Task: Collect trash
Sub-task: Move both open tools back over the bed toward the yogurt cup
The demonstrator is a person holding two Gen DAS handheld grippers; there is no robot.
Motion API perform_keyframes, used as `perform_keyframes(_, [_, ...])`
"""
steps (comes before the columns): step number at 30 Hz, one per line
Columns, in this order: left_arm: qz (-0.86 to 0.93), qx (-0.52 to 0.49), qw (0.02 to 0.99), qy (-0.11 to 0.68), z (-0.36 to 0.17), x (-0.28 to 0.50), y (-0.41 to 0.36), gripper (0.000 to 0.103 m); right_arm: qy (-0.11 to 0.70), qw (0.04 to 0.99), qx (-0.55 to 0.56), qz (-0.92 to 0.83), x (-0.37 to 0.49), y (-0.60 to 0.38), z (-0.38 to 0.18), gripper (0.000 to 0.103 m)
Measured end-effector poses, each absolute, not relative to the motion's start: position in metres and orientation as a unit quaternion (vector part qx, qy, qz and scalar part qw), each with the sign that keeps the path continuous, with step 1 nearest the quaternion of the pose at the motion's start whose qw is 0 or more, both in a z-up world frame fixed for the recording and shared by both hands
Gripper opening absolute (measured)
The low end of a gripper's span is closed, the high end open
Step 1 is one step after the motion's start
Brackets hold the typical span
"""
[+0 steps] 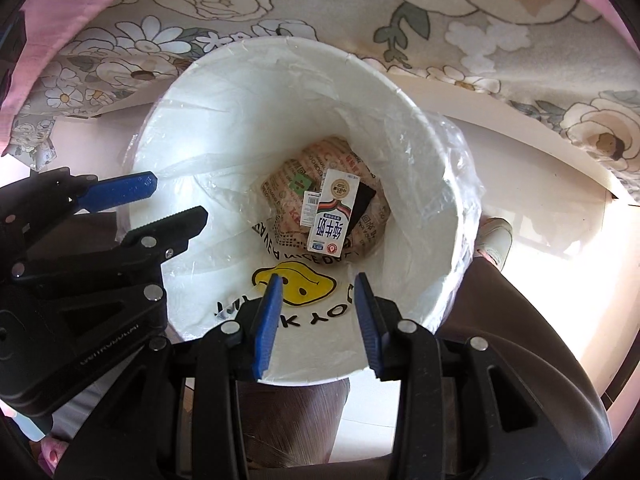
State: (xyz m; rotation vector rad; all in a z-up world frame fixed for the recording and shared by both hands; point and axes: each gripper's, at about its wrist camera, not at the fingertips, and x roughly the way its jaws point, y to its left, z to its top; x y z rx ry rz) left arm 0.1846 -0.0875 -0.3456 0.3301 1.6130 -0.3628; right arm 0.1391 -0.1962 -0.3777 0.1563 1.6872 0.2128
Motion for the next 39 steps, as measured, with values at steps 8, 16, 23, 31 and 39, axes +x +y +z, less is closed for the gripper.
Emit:
perform_keyframes(8, [-0.172,0.156,0.711,0.663,-0.271,0.175,-0.085,0.057,0.712,0.693,0.045,0.100,0.131,-0.200,-0.310,0.039])
perform_keyframes(16, [-0.170,0.142,0.748,0.625,-0.193,0.180,-0.078,0.063,0.662,0.743,0.019,0.100,0.132,-0.211,-0.225,0.051])
perform_keyframes(23, [-0.164,0.144,0.786,0.579,-0.128,0.195,-0.079,0.073,0.616,0.782,-0.005,0.095,0.147,-0.222,-0.153,0.062])
perform_keyframes(31, [-0.151,0.144,0.816,0.538,-0.072,0.231,-0.086,0.081,0.576,0.814,-0.012,0.078,0.181,-0.241,-0.087,0.070])
perform_keyframes(39, [-0.142,0.136,0.824,0.531,-0.049,0.277,-0.089,0.082,0.541,0.838,-0.026,0.065,0.235,-0.250,-0.033,0.071])
